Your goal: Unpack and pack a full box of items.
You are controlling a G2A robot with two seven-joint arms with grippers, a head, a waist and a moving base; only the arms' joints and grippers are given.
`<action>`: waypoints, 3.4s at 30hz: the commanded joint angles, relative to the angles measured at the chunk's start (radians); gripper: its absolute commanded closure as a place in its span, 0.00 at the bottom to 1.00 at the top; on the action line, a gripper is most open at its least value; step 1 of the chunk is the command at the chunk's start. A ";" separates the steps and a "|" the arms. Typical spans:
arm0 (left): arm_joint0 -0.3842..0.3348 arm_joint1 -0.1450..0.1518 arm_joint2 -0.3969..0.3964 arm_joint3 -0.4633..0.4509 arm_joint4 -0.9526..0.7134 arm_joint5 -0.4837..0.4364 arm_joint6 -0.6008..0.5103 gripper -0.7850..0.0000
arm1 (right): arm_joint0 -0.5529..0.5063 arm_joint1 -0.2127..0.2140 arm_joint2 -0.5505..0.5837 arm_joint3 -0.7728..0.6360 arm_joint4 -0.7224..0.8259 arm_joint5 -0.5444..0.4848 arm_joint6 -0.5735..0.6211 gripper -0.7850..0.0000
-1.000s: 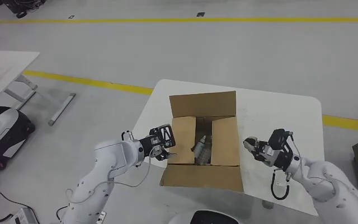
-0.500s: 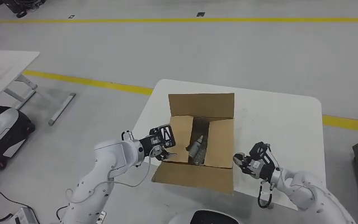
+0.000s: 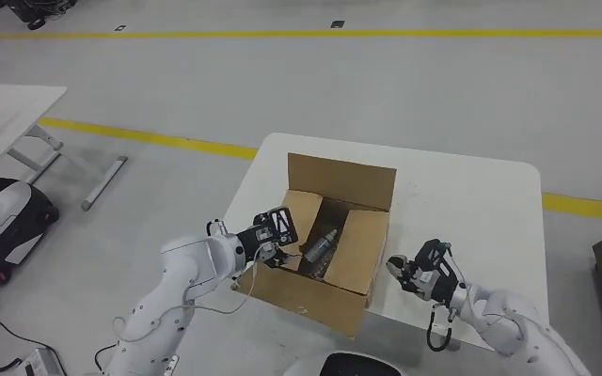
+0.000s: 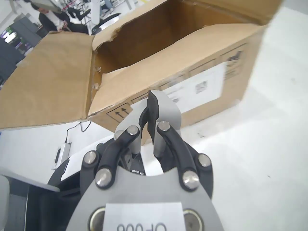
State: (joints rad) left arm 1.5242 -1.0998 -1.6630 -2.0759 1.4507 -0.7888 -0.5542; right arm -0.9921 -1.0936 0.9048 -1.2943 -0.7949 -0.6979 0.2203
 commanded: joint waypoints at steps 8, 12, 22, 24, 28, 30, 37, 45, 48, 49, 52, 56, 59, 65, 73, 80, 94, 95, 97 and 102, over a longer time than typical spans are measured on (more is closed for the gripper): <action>-0.096 -0.025 0.250 -0.024 0.081 0.317 -0.348 0.00 | -0.161 0.062 0.231 -0.267 -0.102 0.147 0.049 1.00; -0.096 -0.025 0.250 -0.024 0.081 0.317 -0.348 0.00 | -0.203 0.068 0.252 -0.327 -0.118 0.181 0.069 1.00; -0.090 -0.026 0.249 -0.004 0.063 0.336 -0.344 0.00 | -0.203 0.068 0.252 -0.327 -0.118 0.181 0.069 1.00; -0.101 -0.029 0.263 0.014 0.056 0.361 -0.339 0.00 | -0.203 0.068 0.252 -0.327 -0.118 0.181 0.069 1.00; -0.133 -0.041 0.359 0.049 0.086 0.422 -0.391 0.00 | -0.203 0.068 0.252 -0.327 -0.118 0.181 0.069 1.00; -0.164 -0.049 0.420 0.078 0.162 0.482 -0.438 0.00 | -0.203 0.068 0.252 -0.327 -0.118 0.181 0.069 1.00; -0.275 -0.086 0.607 0.220 0.378 0.669 -0.538 0.00 | -0.203 0.068 0.252 -0.327 -0.118 0.181 0.069 1.00; -0.333 -0.115 0.649 0.300 0.451 0.757 -0.627 0.00 | -0.203 0.068 0.252 -0.327 -0.118 0.181 0.069 1.00; -0.339 -0.120 0.647 0.311 0.472 0.763 -0.635 0.00 | -0.203 0.068 0.252 -0.327 -0.118 0.181 0.069 1.00; -0.340 -0.122 0.645 0.315 0.484 0.770 -0.637 0.15 | -0.203 0.068 0.252 -0.327 -0.118 0.181 0.069 1.00; -0.343 -0.128 0.640 0.333 0.483 0.778 -0.645 1.00 | -0.203 0.068 0.252 -0.327 -0.118 0.181 0.069 1.00; -0.352 -0.136 0.632 0.342 0.477 0.774 -0.648 1.00 | -0.203 0.068 0.252 -0.327 -0.118 0.181 0.069 1.00; -0.353 -0.139 0.616 0.343 0.471 0.773 -0.648 1.00 | -0.203 0.068 0.252 -0.327 -0.118 0.181 0.069 1.00; -0.340 -0.144 0.569 0.318 0.432 0.774 -0.633 1.00 | -0.203 0.068 0.252 -0.327 -0.118 0.181 0.069 1.00; -0.301 -0.145 0.443 0.214 0.193 0.730 -0.616 1.00 | -0.206 0.067 0.253 -0.330 -0.118 0.186 0.064 1.00; -0.294 -0.143 0.279 0.150 -0.178 0.685 -0.681 1.00 | -0.209 0.069 0.286 -0.336 -0.076 0.156 0.052 1.00; -0.323 -0.126 0.123 0.267 -0.615 0.643 -0.754 0.96 | -0.139 0.058 0.217 -0.268 0.028 -0.005 0.167 1.00; -0.327 -0.124 0.120 0.276 -0.624 0.644 -0.755 0.84 | -0.130 0.056 0.205 -0.255 0.028 -0.003 0.178 1.00; -0.334 -0.120 0.119 0.278 -0.606 0.634 -0.753 0.78 | -0.109 0.051 0.179 -0.240 0.010 0.001 0.209 1.00; -0.333 -0.111 0.112 0.272 -0.609 0.622 -0.745 1.00 | -0.073 0.039 0.134 -0.201 0.006 0.016 0.237 1.00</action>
State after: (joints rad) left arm 1.1894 -1.2122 -1.5515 -1.7991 0.8418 -0.1669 -1.2998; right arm -1.0715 -1.0527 1.0445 -1.4994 -0.7811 -0.6886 0.4512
